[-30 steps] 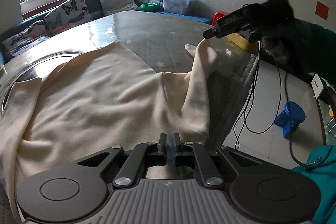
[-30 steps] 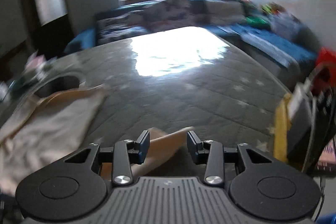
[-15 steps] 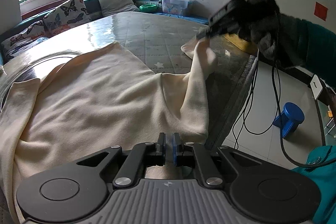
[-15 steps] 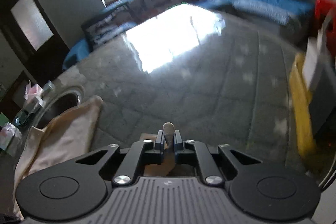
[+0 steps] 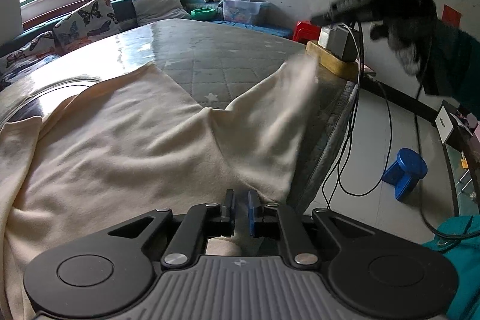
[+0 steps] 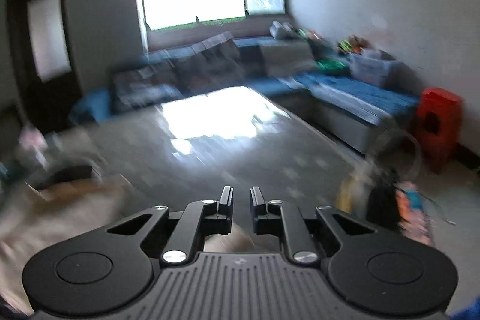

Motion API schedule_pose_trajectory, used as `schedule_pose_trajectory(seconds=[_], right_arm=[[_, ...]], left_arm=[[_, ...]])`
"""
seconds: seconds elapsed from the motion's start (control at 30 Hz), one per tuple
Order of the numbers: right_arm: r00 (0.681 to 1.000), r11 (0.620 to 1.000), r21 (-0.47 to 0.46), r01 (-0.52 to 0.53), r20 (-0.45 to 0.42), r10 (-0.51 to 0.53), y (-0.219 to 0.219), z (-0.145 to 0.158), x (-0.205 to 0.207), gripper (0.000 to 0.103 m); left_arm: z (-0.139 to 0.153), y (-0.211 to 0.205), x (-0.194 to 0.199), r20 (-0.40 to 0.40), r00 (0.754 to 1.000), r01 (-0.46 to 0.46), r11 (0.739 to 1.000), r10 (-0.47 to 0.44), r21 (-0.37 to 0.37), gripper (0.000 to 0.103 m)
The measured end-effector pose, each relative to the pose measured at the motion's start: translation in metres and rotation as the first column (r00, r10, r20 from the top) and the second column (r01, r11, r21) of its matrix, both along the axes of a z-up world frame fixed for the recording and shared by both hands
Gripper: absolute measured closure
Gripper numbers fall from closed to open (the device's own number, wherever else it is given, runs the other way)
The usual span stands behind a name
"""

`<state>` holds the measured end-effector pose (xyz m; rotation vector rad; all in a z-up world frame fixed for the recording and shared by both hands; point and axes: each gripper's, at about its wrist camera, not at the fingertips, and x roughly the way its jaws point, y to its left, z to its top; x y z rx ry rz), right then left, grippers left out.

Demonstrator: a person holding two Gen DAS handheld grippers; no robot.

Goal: Fold clothes

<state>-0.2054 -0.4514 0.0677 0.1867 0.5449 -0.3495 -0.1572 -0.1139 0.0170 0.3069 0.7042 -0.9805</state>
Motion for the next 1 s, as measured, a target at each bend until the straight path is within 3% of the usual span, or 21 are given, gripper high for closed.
schedule_pose_trajectory(seconds=[0.2, 0.37, 0.47, 0.6, 0.7, 0.8, 0.9, 1.0], right_arm=[[0.986, 0.991, 0.056, -0.121, -0.107, 0.127, 0.019, -0.028, 0.023, 0.089], [0.971, 0.985, 0.064, -0.162, -0.167, 0.171, 0.032, -0.046, 0.046, 0.088], [0.967, 0.984, 0.053, -0.168, -0.186, 0.175, 0.036, -0.052, 0.055, 0.087], [0.96, 0.984, 0.04, -0.175, -0.212, 0.18, 0.042, -0.06, 0.068, 0.087], [0.956, 0.983, 0.03, -0.184, -0.228, 0.186, 0.046, -0.065, 0.077, 0.087], [0.952, 0.975, 0.026, -0.222, -0.209, 0.222, 0.051, -0.058, 0.085, 0.084], [0.94, 0.959, 0.021, -0.282, -0.195, 0.281, 0.066, -0.051, 0.093, 0.07], [0.922, 0.939, 0.019, -0.343, -0.182, 0.34, 0.083, -0.044, 0.102, 0.07]], left_arm=[[0.008, 0.007, 0.006, -0.013, 0.999, -0.033, 0.999, 0.033, -0.015, 0.093], [0.023, 0.027, 0.025, 0.024, 0.989, -0.145, 0.989, 0.145, -0.033, 0.081], [0.029, 0.042, 0.049, 0.043, 0.961, -0.272, 0.962, 0.273, -0.021, 0.076], [0.033, 0.057, 0.092, 0.079, 0.892, -0.448, 0.894, 0.445, 0.016, 0.075], [0.031, 0.059, 0.121, 0.121, 0.848, -0.524, 0.851, 0.516, 0.045, 0.073], [0.025, 0.051, 0.141, 0.178, 0.834, -0.543, 0.835, 0.523, 0.09, 0.066], [0.016, 0.037, 0.154, 0.237, 0.834, -0.537, 0.832, 0.498, 0.139, 0.064], [0.004, 0.029, 0.163, 0.268, 0.83, -0.541, 0.822, 0.489, 0.178, 0.064]])
